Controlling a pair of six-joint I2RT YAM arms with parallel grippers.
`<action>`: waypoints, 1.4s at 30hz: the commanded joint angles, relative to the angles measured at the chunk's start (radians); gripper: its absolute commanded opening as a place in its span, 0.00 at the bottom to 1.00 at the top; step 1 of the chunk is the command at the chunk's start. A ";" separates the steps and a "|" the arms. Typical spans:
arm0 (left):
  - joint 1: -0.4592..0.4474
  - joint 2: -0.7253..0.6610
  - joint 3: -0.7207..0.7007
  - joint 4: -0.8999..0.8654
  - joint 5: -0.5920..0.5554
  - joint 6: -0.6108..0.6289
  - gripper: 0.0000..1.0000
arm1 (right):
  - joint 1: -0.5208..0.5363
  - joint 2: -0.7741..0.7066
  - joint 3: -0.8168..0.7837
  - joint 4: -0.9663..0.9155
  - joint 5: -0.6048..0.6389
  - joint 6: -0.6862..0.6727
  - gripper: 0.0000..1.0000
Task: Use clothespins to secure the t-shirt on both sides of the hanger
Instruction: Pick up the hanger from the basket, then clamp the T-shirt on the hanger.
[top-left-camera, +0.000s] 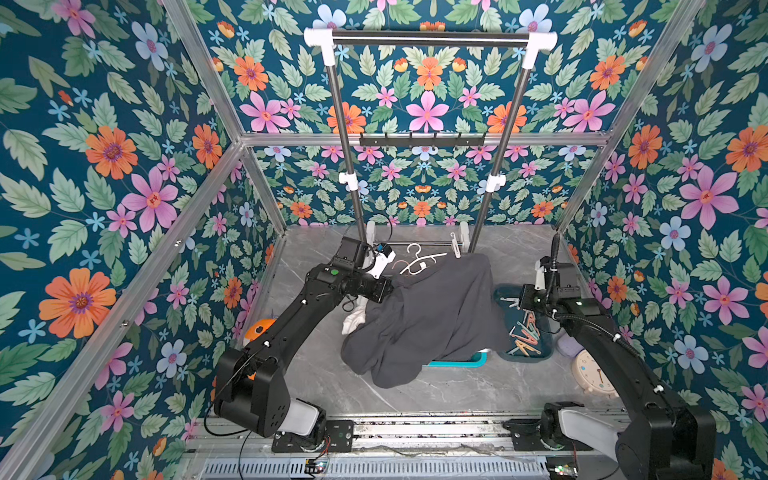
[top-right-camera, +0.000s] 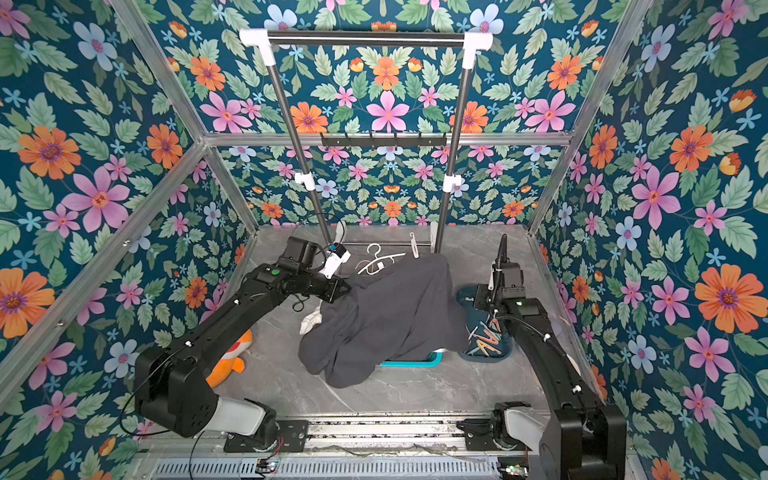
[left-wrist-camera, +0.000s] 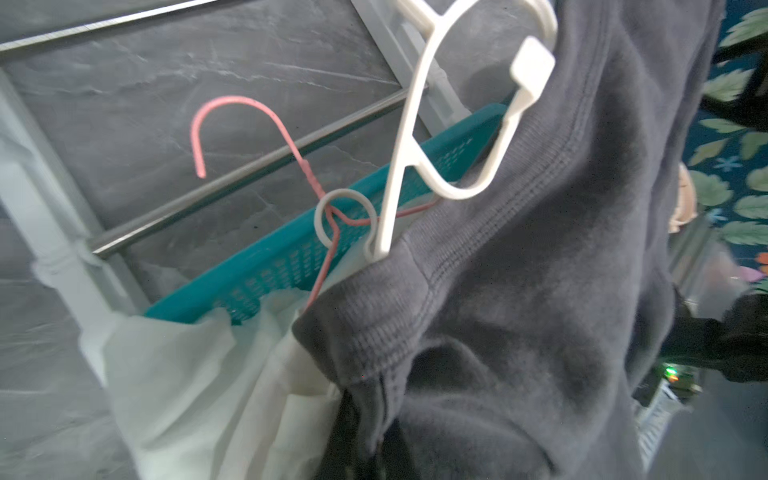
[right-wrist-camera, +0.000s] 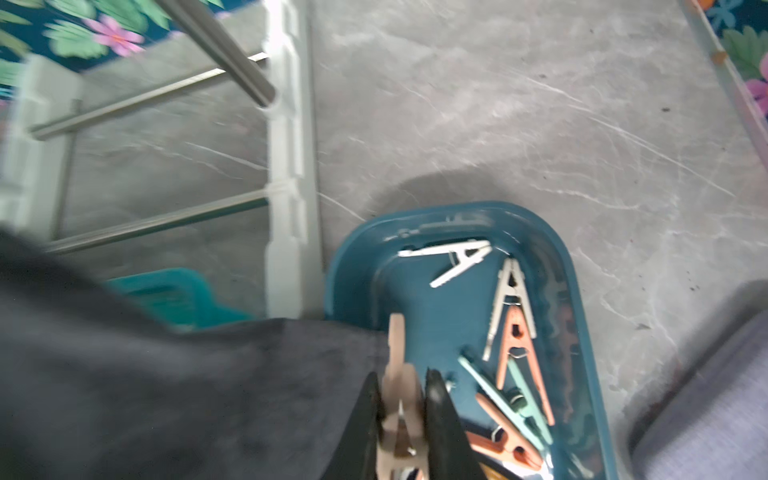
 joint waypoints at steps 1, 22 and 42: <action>-0.042 -0.024 0.019 0.009 -0.226 0.021 0.00 | 0.003 -0.057 -0.010 0.071 -0.141 -0.029 0.00; -0.141 -0.100 0.045 0.104 -0.247 0.216 0.00 | 0.151 -0.225 -0.071 0.649 -0.694 0.062 0.00; -0.260 -0.061 0.158 0.119 -0.281 0.341 0.00 | 0.349 0.054 0.121 0.953 -0.754 0.017 0.00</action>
